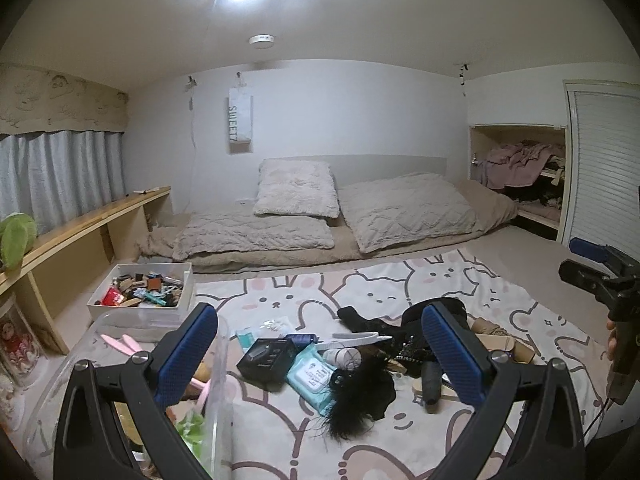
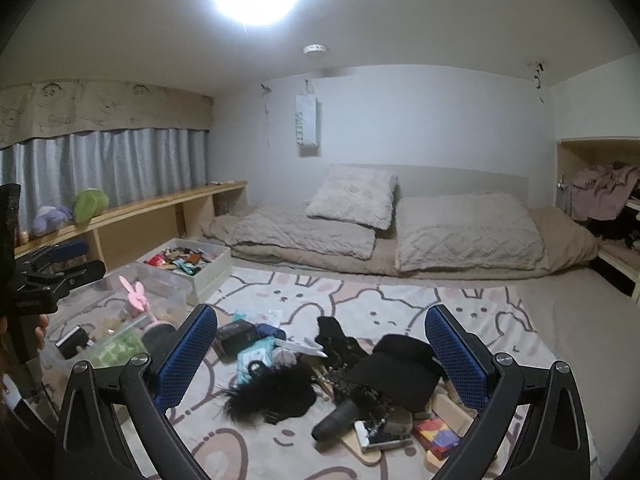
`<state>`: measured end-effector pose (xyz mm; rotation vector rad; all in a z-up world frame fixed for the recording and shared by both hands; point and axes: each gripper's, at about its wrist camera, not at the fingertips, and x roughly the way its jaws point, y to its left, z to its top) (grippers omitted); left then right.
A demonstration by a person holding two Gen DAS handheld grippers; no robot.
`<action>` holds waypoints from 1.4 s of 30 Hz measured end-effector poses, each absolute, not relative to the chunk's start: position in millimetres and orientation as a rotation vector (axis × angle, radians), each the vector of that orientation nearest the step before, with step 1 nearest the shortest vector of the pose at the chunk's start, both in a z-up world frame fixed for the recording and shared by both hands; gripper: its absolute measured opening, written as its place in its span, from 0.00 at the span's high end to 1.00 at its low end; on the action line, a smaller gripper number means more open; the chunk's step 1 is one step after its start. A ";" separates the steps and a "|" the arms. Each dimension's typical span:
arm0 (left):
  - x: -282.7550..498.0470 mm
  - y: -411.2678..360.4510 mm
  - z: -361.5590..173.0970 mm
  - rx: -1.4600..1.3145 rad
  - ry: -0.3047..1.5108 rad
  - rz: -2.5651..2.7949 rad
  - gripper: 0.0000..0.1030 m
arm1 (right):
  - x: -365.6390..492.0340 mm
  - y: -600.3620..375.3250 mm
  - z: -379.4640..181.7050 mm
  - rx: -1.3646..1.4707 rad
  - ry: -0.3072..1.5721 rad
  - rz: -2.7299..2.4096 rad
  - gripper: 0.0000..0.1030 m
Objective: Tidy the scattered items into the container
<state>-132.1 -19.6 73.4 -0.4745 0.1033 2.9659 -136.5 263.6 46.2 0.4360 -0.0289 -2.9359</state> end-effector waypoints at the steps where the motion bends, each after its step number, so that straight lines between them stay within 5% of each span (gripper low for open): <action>1: -134.5 -16.8 71.6 -0.476 0.107 2.961 0.00 | -137.1 265.5 45.3 0.444 -0.032 -2.941 0.00; 23: -193.2 33.0 6.2 -0.726 0.156 2.838 0.00 | -164.8 337.5 -17.9 0.835 -0.156 -2.993 0.00; 42: -230.2 98.2 -64.4 -0.958 0.217 2.609 0.00 | -204.9 395.1 -137.7 1.373 0.031 -2.960 0.00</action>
